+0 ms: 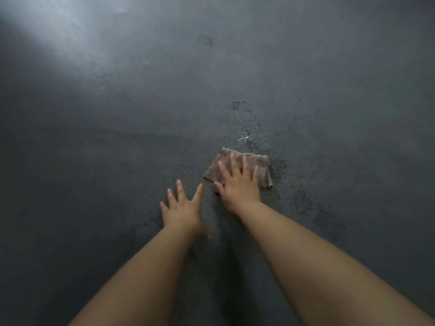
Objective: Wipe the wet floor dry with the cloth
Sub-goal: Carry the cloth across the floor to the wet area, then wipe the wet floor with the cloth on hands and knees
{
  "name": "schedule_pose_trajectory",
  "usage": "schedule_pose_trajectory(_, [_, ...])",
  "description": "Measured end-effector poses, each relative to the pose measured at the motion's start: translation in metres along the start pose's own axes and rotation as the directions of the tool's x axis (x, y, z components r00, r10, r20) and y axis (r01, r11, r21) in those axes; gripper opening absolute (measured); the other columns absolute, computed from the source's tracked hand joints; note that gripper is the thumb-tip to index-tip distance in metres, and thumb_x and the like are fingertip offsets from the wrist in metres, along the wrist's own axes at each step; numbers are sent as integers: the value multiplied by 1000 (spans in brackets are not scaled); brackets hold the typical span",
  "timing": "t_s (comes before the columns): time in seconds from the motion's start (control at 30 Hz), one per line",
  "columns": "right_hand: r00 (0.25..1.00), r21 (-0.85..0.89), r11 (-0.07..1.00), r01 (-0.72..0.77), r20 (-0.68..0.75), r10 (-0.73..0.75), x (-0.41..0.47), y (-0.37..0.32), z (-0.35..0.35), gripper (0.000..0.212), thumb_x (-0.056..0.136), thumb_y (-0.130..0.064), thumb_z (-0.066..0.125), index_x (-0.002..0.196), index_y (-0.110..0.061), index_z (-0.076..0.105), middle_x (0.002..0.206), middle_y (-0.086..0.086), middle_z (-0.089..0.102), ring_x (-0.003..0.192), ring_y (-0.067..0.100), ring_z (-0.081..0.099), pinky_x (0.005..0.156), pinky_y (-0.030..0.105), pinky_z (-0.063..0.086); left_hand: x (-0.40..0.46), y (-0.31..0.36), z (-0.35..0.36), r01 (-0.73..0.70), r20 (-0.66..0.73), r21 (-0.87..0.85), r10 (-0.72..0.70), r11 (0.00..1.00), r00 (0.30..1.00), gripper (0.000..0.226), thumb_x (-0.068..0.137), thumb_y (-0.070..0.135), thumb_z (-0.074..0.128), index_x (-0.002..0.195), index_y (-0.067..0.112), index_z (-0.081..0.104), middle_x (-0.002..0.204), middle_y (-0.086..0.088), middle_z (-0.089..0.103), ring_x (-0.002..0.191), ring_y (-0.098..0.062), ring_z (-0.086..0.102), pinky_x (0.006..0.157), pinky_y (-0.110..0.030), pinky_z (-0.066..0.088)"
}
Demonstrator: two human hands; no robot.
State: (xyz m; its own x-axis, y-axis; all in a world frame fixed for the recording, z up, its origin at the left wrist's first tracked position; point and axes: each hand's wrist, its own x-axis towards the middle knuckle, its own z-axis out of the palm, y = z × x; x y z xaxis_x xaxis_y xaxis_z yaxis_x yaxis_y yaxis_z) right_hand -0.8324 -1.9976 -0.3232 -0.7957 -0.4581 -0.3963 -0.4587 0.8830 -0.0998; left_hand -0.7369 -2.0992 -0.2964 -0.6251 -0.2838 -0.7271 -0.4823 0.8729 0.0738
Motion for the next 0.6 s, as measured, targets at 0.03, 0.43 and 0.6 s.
schedule_pose_trajectory(0.03, [999, -8, 1000, -16, 29, 17, 7, 2, 3, 60, 98, -54, 21, 151, -34, -1, 157, 1, -20, 142, 35, -22, 108, 59, -14, 2, -2, 4, -3, 31, 18, 2, 1000, 1000, 126, 70, 49, 77, 146, 36, -22, 151, -16, -31, 142, -41, -15, 115, -56, 10])
schedule_pose_trajectory(0.43, [837, 171, 828, -535, -31, 547, 65, 88, -8, 69, 96, -58, 22, 152, -26, -1, 158, 7, -14, 141, 44, -15, 112, 60, -6, 10, -3, 11, -35, 80, 111, 26, 993, 996, 127, 72, 41, 78, 146, 27, -25, 148, -24, -33, 138, -50, -16, 111, -62, 18])
schedule_pose_trajectory(0.6, [983, 122, 977, -176, -23, 180, 98, 18, -15, 63, 98, -54, 18, 151, -30, -6, 157, 1, -20, 140, 38, -24, 110, 58, -13, 14, 0, 9, -18, 83, 105, 9, 994, 996, 129, 71, 39, 80, 146, 28, -25, 148, -23, -34, 138, -50, -16, 110, -62, 18])
